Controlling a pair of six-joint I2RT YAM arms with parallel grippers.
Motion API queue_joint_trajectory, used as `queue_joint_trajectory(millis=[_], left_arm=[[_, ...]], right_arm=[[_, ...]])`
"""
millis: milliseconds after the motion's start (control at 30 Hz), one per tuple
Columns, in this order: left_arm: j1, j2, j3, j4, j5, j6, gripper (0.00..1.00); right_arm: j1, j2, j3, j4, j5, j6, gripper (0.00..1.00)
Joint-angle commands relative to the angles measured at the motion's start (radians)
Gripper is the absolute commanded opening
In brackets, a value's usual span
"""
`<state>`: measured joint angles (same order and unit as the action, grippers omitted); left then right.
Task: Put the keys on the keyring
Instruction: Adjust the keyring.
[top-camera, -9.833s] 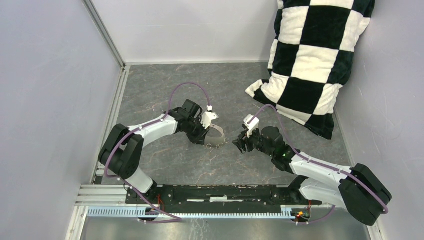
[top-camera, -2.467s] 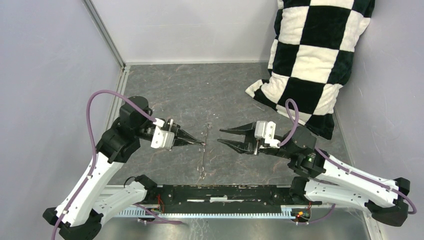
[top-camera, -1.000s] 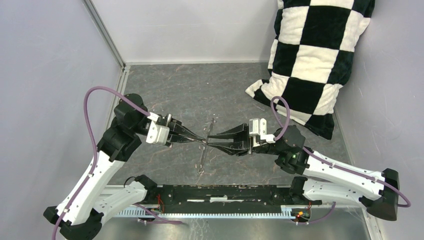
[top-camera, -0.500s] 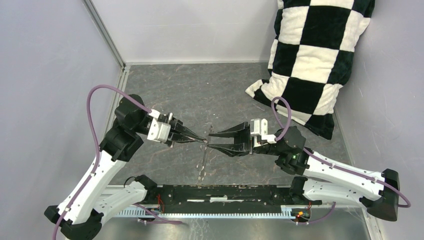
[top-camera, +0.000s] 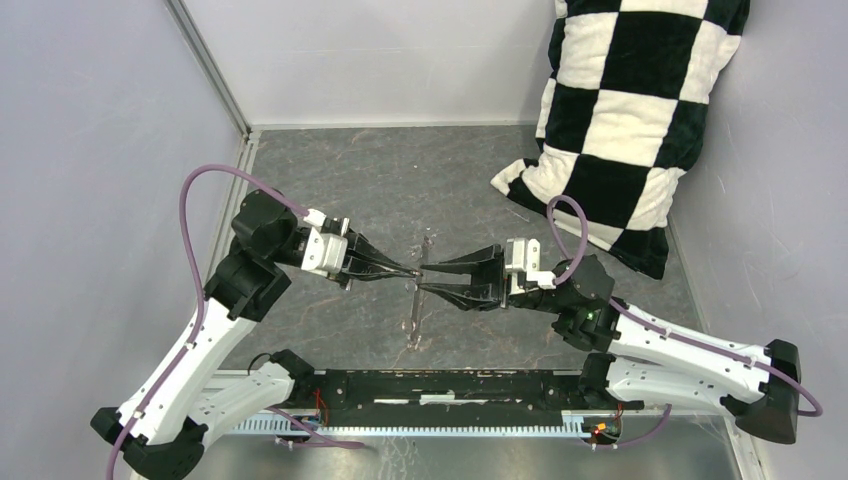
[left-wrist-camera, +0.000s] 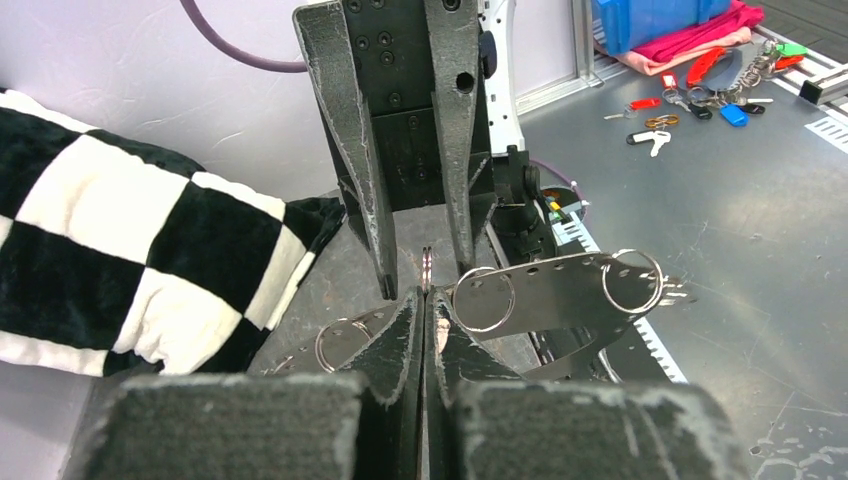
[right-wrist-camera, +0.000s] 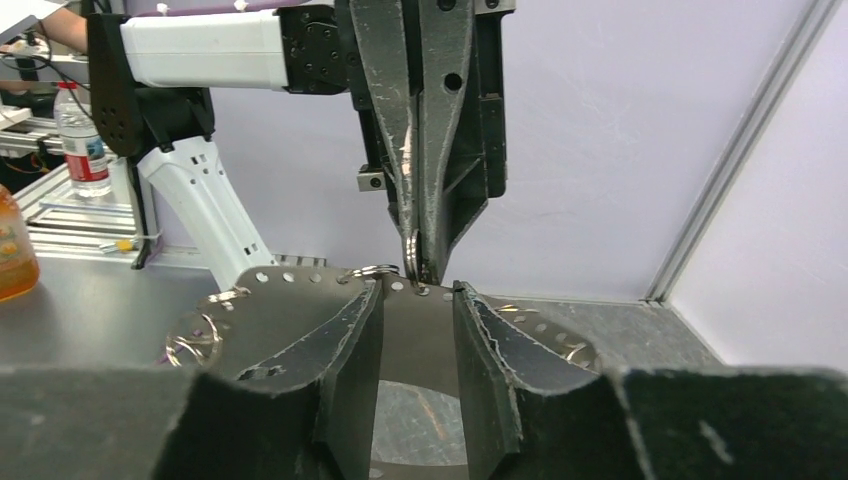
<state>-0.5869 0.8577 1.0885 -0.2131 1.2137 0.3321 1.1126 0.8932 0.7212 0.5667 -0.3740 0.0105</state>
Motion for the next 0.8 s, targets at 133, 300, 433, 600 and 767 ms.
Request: queue_joint_trajectory(millis=[133,300,433,600,767], left_arm=[[-0.004,-0.006,0.0,0.028,0.016,-0.036,0.02],[-0.004,-0.005,-0.001,0.029,0.017,-0.03,0.02],[-0.005,-0.006,-0.004,0.028,0.014,-0.029,0.02],[-0.005,-0.009,-0.005,0.028,0.009,-0.027,0.02],[-0.005,-0.011,-0.006,0.027,0.004,-0.028,0.02]], right_arm=[[0.005,-0.038,-0.019,0.05,0.071,-0.042,0.29],[0.005,-0.023,-0.012,0.053,0.053,-0.028,0.22],[0.006,-0.013,-0.003,0.053,0.029,-0.015,0.26],[0.006,-0.009,-0.002,0.05,0.023,-0.016,0.34],[0.006,0.012,0.018,0.053,0.003,-0.017,0.38]])
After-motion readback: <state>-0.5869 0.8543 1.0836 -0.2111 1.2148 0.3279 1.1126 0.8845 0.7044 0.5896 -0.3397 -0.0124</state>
